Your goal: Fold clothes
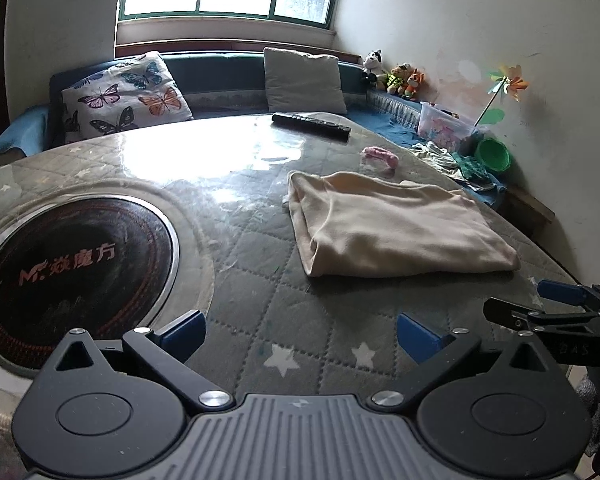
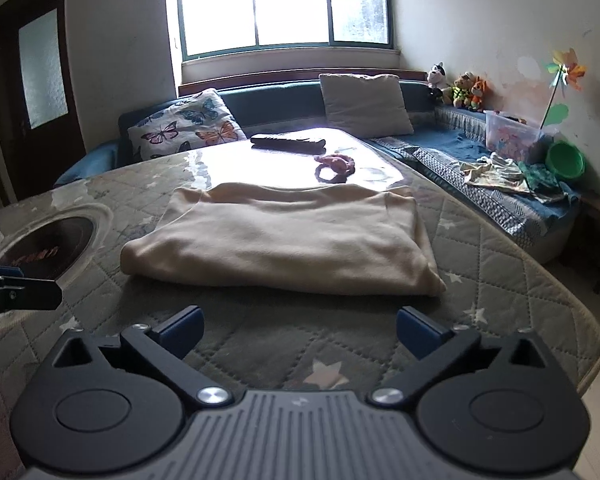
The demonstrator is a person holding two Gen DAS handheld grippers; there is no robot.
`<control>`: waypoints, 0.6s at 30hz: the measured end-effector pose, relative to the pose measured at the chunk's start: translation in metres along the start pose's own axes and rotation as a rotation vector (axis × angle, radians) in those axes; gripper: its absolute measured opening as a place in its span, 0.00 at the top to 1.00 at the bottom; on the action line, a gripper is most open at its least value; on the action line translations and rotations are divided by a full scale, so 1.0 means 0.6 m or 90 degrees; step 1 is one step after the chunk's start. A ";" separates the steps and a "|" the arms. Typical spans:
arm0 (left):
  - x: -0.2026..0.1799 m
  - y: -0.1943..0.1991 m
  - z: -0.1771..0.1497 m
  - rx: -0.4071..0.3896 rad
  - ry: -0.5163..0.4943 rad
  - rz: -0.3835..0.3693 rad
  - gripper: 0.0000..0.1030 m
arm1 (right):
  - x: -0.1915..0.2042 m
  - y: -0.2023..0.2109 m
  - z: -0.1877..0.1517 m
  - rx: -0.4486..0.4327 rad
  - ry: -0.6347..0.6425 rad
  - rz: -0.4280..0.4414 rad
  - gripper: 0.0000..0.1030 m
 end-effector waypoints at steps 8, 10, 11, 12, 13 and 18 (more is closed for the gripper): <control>-0.001 0.008 -0.019 0.017 0.000 0.006 0.00 | 0.017 0.002 -0.014 0.014 0.005 -0.024 0.00; -0.003 0.009 -0.025 0.018 -0.002 0.010 0.00 | 0.019 0.002 -0.019 0.017 0.003 -0.029 0.00; -0.003 0.010 -0.026 0.019 -0.002 0.009 0.00 | 0.020 0.002 -0.021 0.020 0.000 -0.030 0.00; -0.005 0.011 -0.029 0.021 -0.003 0.009 0.00 | 0.020 0.002 -0.024 0.023 -0.002 -0.030 0.00; -0.005 0.012 -0.031 0.021 -0.004 0.009 0.00 | 0.020 0.002 -0.027 0.024 -0.006 -0.030 0.00; -0.013 0.014 -0.040 0.024 -0.015 0.017 0.00 | 0.020 0.006 -0.035 0.026 -0.020 -0.028 0.00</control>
Point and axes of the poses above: each gripper's, at about its wrist camera, not at the fingertips, and y roughly against the way its jaws point, x to its left, z to its top, the point moved 1 cm from there along -y, roughly the way its jaws point, and after that the axes turned 10 degrees about x, right-handed, at the moved point
